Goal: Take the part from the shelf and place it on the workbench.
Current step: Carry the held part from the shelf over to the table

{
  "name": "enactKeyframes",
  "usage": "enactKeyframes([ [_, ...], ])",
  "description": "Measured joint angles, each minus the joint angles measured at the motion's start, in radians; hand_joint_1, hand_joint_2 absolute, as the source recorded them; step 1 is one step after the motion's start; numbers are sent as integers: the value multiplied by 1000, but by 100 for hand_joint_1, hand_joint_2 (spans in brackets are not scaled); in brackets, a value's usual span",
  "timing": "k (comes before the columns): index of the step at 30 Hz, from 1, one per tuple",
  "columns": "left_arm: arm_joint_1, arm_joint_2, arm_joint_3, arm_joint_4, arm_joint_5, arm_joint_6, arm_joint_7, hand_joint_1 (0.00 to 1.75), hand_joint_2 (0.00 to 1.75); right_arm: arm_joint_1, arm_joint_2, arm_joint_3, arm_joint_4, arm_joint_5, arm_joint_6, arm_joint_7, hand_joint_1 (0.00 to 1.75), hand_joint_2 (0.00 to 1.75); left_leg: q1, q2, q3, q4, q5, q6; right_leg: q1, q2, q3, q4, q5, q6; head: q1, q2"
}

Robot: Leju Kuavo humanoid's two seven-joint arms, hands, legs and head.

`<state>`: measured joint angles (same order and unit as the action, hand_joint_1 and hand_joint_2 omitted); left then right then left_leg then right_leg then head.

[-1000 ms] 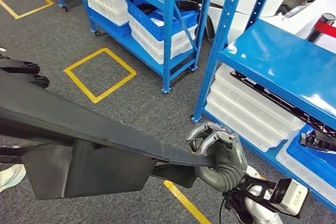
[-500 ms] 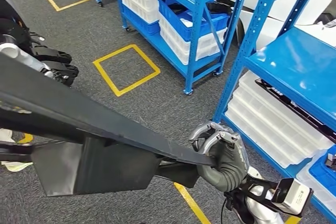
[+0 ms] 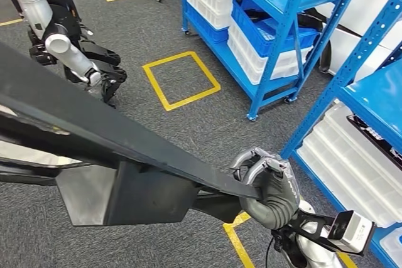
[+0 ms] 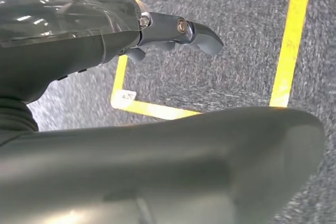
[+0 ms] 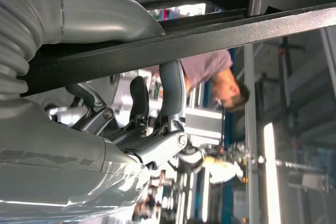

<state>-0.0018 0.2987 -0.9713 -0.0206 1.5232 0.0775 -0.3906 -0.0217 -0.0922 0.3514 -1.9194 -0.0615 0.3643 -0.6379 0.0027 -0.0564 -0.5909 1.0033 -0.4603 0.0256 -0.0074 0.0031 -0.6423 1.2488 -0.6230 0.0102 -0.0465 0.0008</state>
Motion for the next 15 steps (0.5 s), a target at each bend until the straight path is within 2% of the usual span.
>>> enactKeyframes([
  [2,0,-2,20,0,0,-4,-11,0,0,7,-2,-7,0,-3,6,-6,175,175,-2,-25,1,1,0,0,4,34,59,-141,79,-14,0,0],
  [3,0,-4,28,0,0,-3,-12,0,0,9,-3,-11,0,-4,9,-9,175,175,-3,-36,-1,3,1,-2,5,51,83,-199,104,-18,0,0],
  [4,0,-6,34,0,0,-2,-12,0,0,11,-4,-13,0,-5,12,-10,175,175,-2,-46,-4,3,2,-5,6,63,96,-232,114,-22,0,0],
  [5,1,-9,39,0,0,0,-11,0,0,12,-5,-15,0,-5,15,-11,175,175,-1,-55,-8,3,4,-8,6,63,99,-242,113,-22,0,0],
  [6,4,-11,43,0,0,2,-10,0,0,12,-5,-17,0,-5,17,-12,175,175,1,-64,-11,2,7,-13,7,56,101,-247,114,-23,0,0],
  [7,7,-13,47,0,0,4,-8,0,0,13,-6,-18,0,-5,19,-12,175,175,2,-63,-13,4,6,-18,6,46,103,-252,117,-26,0,0],
  [9,6,-17,52,1,0,7,-9,0,0,12,-5,-20,0,-5,21,-12,175,175,1,-23,-34,44,-23,-28,2,22,108,-262,122,-34,-1,0],
  [11,-1,-20,53,1,0,9,-12,0,0,14,-5,-21,0,-3,23,-10,175,175,5,27,-90,160,-85,-41,1,-5,110,-266,123,-38,-2,0],
  [12,-5,-23,54,1,0,9,-14,0,0,15,-5,-21,0,-2,23,-9,175,175,10,37,-122,226,-111,-47,1,-18,110,-265,122,-38,-2,0],
  [13,-6,-25,54,1,0,9,-16,0,0,15,-5,-21,0,0,24,-8,175,175,16,42,-143,270,-122,-53,1,-31,110,-265,121,-37,-2,0],
  [14,-7,-28,55,1,0,8,-18,0,0,15,-4,-21,0,1,24,-8,175,175,21,46,-145,277,-114,-58,1,-43,111,-265,119,-35,-2,0],
  [15,-7,-29,55,1,0,8,-20,0,0,15,-4,-21,0,2,24,-7,175,175,27,51,-125,242,-89,-63,0,-55,114,-265,117,-31,-2,0],
])
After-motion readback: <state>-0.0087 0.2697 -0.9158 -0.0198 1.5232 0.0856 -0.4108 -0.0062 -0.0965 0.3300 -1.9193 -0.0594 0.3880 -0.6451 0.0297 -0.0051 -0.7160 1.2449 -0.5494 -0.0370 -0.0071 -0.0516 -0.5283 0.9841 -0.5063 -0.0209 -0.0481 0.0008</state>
